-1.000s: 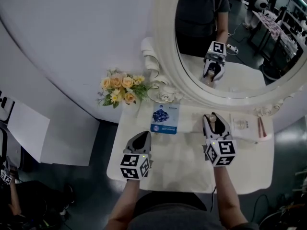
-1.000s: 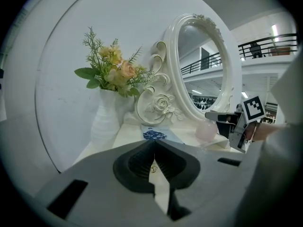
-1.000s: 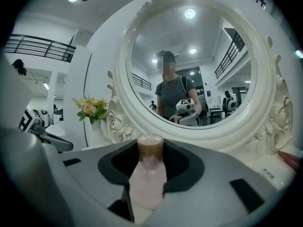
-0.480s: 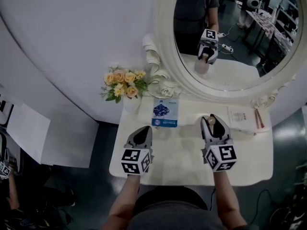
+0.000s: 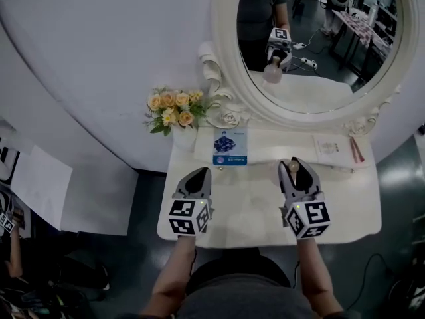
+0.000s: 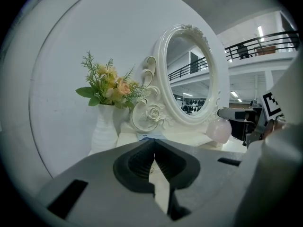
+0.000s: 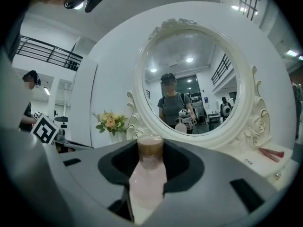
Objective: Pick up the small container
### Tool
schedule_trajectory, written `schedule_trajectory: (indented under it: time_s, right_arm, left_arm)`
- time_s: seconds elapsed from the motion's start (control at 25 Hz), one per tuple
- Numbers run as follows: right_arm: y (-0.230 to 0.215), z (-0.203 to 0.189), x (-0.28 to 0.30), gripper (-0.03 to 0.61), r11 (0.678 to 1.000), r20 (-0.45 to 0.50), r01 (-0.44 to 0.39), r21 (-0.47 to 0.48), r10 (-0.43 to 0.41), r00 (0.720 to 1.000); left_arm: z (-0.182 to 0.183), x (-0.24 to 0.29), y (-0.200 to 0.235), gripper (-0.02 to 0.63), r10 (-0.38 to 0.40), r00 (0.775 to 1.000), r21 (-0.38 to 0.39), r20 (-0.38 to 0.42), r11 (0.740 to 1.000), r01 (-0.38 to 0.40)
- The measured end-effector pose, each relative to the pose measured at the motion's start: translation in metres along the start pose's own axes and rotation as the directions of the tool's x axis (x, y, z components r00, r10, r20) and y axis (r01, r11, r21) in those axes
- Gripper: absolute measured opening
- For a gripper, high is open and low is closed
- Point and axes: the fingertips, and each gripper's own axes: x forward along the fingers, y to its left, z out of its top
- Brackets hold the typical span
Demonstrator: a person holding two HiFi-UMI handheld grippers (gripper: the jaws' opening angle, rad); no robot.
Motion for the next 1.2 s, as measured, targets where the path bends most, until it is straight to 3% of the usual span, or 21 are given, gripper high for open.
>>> schedule_trajectory:
  time_s: [1.2]
  right_arm:
    - [0.032, 0.011, -0.043, 0.15, 0.999, 0.032, 0.032, -0.014, -0.031, 0.999]
  left_arm:
    - [-0.004, -0.024, -0.01, 0.006, -0.059, 0.998, 0.016, 0.015, 0.998, 0.058]
